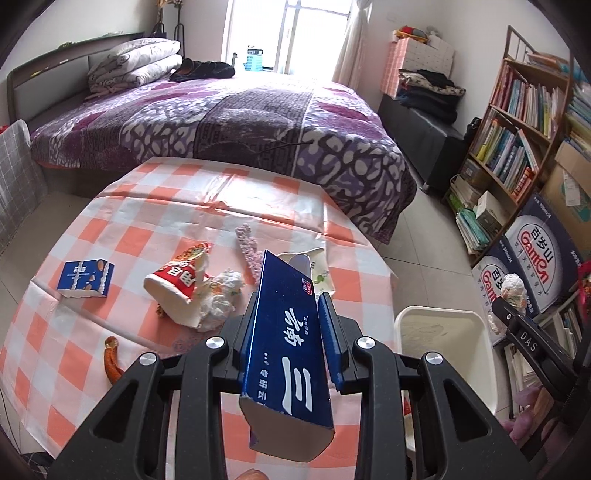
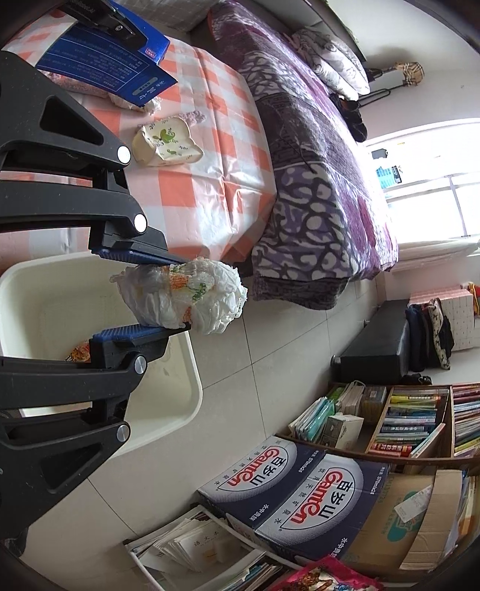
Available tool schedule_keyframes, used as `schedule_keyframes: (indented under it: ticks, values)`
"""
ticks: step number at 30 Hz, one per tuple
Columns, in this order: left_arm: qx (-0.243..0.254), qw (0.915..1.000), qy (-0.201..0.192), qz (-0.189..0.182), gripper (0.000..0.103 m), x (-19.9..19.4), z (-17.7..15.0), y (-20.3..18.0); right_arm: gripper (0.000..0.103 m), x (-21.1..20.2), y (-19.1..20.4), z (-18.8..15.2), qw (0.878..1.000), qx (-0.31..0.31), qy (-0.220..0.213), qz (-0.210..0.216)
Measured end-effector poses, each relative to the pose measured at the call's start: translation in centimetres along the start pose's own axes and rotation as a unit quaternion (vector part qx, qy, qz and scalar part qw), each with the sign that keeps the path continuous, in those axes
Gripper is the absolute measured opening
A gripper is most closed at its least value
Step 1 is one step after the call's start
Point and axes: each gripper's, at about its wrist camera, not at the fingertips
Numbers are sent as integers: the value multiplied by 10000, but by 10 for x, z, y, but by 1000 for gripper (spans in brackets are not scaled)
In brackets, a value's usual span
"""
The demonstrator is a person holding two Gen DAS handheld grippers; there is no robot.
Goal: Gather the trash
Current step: 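Drop the tissue into the white bin with the right gripper while left gripper drops the blue box in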
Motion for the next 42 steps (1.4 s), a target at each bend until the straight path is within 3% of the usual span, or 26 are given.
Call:
schedule_keyframes:
  ticks: [18,21,22,24,42]
  values:
    - [348,9966,350,-666,31,19,-5,-83,28,6,-65,9,9975,549,196,-393]
    - [419,9945,429,-854,31,22,-5,-100,43,7,-75,9,9962,587,243,-592]
    - [439,9938,459,-914,31,23,-6,-106,58,6,-79,9,9956,649,236,-640]
    - [478,9921,525,-1035,31,26,-7,-118,76,2,-89,9,9931,884,140,-754]
    - [1028,9761,1023,-1617,31,47,-17,-199,76,-13,-144,18,9799,1787,-145,-875]
Point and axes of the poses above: each gripper's, at about its wrist camera, not at the fingertips, and x roughly the way its jaws point, y to its left, z to its top, and after that the axes turned 1 degree about -z, right-handed
